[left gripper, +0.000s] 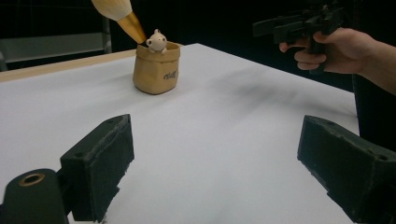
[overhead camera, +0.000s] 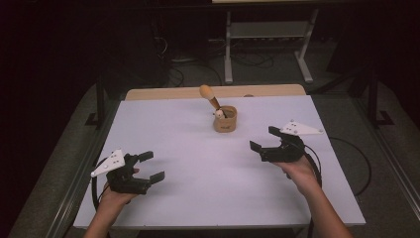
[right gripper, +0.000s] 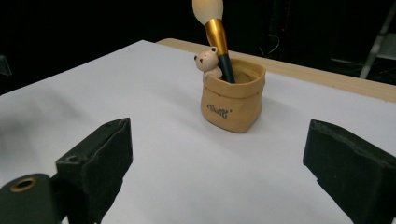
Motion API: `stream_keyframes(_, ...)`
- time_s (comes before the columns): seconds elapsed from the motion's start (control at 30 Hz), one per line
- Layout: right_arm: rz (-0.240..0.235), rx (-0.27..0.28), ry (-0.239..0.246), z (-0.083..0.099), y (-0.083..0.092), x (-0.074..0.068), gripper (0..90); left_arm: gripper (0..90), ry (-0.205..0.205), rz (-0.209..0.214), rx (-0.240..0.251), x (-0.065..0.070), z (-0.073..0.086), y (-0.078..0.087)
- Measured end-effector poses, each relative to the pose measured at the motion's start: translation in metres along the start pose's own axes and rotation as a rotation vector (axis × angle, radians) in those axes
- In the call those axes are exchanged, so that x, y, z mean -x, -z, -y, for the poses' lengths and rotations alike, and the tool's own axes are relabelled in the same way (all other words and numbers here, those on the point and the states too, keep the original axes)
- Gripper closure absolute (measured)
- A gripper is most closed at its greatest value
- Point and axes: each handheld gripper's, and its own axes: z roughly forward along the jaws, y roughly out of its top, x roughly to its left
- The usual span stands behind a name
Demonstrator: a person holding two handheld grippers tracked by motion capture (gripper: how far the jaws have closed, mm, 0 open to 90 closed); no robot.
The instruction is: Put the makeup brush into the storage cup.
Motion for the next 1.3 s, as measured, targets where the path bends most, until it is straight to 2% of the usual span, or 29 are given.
stream_keyframes(0.33,0.022,0.028,-0.027,0.011,0.019,0.003,7.5,10.1,0.004,0.000,0.007,0.000,0.001,0.000)
stream_keyframes(0.43,0.031,0.027,-0.017,0.014,0.024,0.002,7.5,10.1,-0.001,-0.001,0.001,0.000,0.001,0.000)
stream_keyframes(0.73,0.040,0.039,-0.031,0.030,0.042,0.001,7.4,10.1,-0.001,-0.002,0.000,0.001,0.001,-0.001)
stream_keyframes(0.93,0.050,0.065,-0.046,0.036,0.057,-0.003,7.3,10.2,0.006,0.000,0.001,0.002,0.001,-0.002)
stream_keyframes(0.97,0.051,0.077,-0.036,0.037,0.060,-0.003,7.3,10.2,-0.004,0.002,0.007,0.002,0.001,-0.002)
stream_keyframes(1.0,0.054,0.089,-0.050,0.038,0.064,-0.005,7.3,10.1,0.001,0.003,0.010,0.003,0.000,-0.002)
stream_keyframes(1.3,0.049,0.103,-0.053,0.051,0.075,-0.009,7.3,10.1,0.007,0.004,0.005,0.003,0.001,-0.003)
